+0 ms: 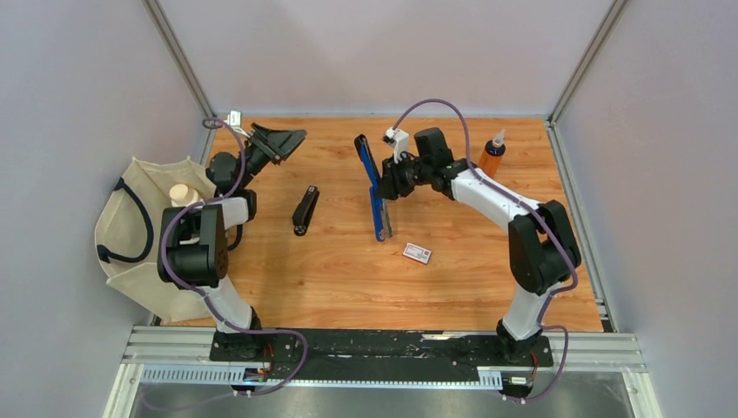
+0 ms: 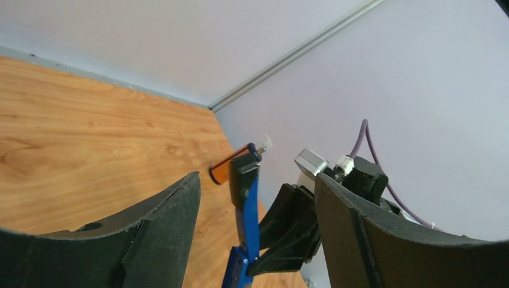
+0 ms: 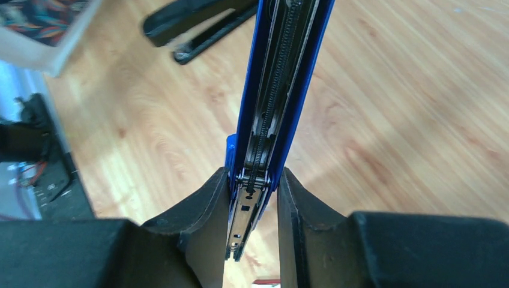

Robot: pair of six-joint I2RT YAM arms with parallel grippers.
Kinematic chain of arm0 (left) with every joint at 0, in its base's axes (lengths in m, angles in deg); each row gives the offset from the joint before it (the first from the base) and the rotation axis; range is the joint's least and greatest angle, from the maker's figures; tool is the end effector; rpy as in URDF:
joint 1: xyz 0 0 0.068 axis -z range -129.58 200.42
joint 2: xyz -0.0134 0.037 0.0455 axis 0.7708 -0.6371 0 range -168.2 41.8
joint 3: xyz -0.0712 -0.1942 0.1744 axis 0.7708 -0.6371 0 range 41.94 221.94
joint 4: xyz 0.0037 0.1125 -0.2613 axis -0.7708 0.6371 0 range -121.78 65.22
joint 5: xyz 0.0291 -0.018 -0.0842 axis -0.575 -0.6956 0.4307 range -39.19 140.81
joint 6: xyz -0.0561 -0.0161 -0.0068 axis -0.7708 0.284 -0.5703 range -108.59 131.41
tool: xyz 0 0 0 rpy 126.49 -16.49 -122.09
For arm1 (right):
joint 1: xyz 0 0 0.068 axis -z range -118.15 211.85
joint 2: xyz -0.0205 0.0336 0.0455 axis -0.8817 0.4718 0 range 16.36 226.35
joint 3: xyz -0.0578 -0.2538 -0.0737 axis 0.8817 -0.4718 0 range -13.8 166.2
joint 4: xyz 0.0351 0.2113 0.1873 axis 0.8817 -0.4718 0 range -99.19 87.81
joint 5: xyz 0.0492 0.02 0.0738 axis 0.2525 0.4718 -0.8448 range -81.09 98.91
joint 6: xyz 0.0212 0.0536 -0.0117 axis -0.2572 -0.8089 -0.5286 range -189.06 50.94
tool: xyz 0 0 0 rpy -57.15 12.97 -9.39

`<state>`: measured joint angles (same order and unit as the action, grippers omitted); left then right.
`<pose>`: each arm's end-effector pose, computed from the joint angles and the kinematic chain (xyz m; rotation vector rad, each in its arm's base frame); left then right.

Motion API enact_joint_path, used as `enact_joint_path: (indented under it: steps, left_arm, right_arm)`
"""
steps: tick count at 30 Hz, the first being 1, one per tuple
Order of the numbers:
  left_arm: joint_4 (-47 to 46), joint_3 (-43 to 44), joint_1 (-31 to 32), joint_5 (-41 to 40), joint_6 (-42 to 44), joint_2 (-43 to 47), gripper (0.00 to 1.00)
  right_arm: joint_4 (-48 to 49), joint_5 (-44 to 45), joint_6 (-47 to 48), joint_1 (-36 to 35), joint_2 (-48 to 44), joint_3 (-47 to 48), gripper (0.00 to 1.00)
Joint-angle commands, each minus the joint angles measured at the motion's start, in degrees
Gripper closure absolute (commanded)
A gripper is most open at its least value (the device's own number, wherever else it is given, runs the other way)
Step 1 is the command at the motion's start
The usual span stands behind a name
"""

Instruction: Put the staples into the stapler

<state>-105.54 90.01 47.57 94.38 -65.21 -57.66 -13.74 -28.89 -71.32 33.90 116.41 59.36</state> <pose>0.3760 -0.0106 0.2384 -0.2261 1.4421 -1.5237 0.3565 0.2187 0.2358 -0.8583 2.0994 1.0213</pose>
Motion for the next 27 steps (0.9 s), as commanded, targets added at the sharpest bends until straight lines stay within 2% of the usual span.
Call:
enact_joint_path:
  steps: [1,6,9,12,20,27]
  left_arm:
    - [7.54,0.62,-1.19,0.9,8.21,6.02,0.22]
    - [20.56,0.53,-1.19,0.37,17.81,11.65,0.22]
    - [35.91,2.8,-1.28,-1.64,25.61,15.25,0.21]
    - [44.64,3.78,-1.19,-4.01,32.48,18.94,0.21]
    - [61.26,4.92,-1.28,-6.74,41.8,26.5,0.2]
    - [66.99,4.57,-1.28,-7.36,44.8,30.29,0.19]
  right_arm:
    - [-12.77,10.89,7.79,-2.2,4.88,11.8,1.0]
    - [-18.94,17.22,9.12,-4.83,10.33,18.4,1.0]
    - [-23.15,21.26,10.43,-6.77,14.02,22.97,1.0]
    - [-26.76,24.7,10.52,-8.18,17.27,26.58,1.0]
    - [-28.09,30.15,7.54,-9.06,23.69,30.19,1.0]
    - [-27.21,36.83,4.11,-9.76,25.9,30.63,1.0]
